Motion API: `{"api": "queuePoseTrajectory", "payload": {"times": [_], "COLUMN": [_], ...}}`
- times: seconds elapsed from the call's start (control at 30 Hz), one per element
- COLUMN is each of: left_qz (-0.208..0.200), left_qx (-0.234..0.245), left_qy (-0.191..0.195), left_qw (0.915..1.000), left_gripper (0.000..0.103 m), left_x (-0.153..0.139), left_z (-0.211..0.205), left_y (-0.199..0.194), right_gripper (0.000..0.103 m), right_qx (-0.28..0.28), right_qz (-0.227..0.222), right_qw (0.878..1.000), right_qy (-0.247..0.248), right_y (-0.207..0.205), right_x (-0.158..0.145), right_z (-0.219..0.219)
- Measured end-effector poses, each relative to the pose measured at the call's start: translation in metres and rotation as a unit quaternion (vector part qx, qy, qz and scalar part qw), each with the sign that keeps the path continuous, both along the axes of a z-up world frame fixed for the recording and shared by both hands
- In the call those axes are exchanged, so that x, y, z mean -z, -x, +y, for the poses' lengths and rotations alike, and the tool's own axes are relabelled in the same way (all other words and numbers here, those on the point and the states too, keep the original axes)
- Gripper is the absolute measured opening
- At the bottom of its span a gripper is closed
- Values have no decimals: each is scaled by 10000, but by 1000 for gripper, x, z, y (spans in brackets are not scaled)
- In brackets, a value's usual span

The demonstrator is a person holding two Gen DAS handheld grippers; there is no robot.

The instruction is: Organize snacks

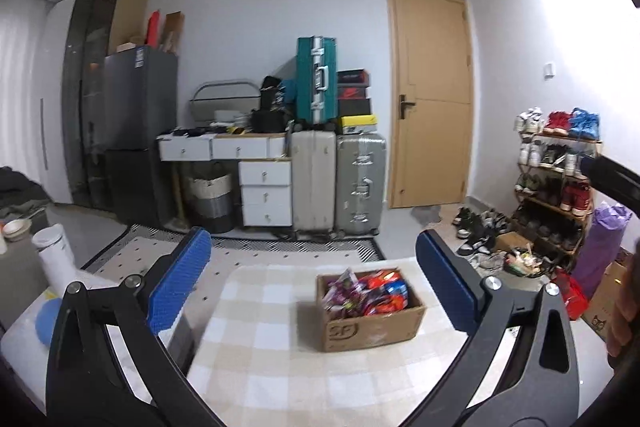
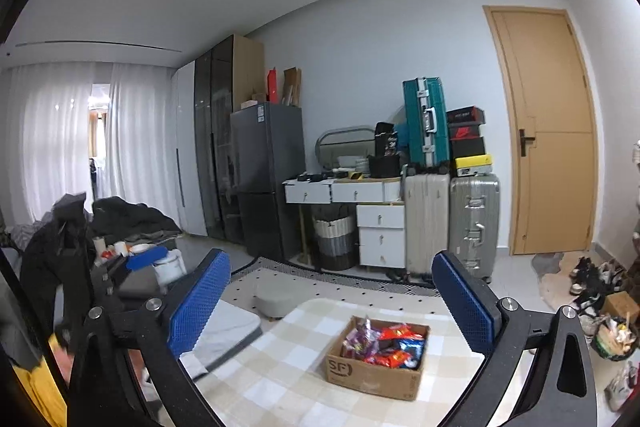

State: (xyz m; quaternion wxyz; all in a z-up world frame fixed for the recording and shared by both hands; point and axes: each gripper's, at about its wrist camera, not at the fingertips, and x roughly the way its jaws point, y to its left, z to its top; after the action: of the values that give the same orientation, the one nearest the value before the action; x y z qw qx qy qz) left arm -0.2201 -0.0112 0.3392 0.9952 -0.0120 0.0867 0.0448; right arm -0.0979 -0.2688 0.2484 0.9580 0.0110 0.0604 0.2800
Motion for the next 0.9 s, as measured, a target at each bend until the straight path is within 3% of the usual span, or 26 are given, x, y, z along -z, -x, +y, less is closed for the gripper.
{"api": "queuePoseTrajectory", "payload": {"times": [0.17,0.23,0.3,0.43,0.9], "left_qz": [62,112,179,308,537], "left_qx": [-74,-281,-577,-474,-257], "left_qy": [277,129,-38,246,212], "left_qw": [9996,9995,9982,9981,9980], "left_gripper": [102,102,102,102,102], "left_x": [24,37,50,74,161], "left_z": [22,27,33,47,36], "left_y": [18,18,6,-13,-86], "right_gripper": [102,102,102,103,102], "right_qx": [329,429,613,729,629], "right_qz": [-108,-138,-196,-308,153], "right_qw": [9992,9987,9975,9955,9961], "right_qy": [215,240,275,513,601], "right_y": [25,30,36,38,-38], "right_x": [38,51,65,94,183], "right_z": [-12,-17,-21,-23,-13]}}
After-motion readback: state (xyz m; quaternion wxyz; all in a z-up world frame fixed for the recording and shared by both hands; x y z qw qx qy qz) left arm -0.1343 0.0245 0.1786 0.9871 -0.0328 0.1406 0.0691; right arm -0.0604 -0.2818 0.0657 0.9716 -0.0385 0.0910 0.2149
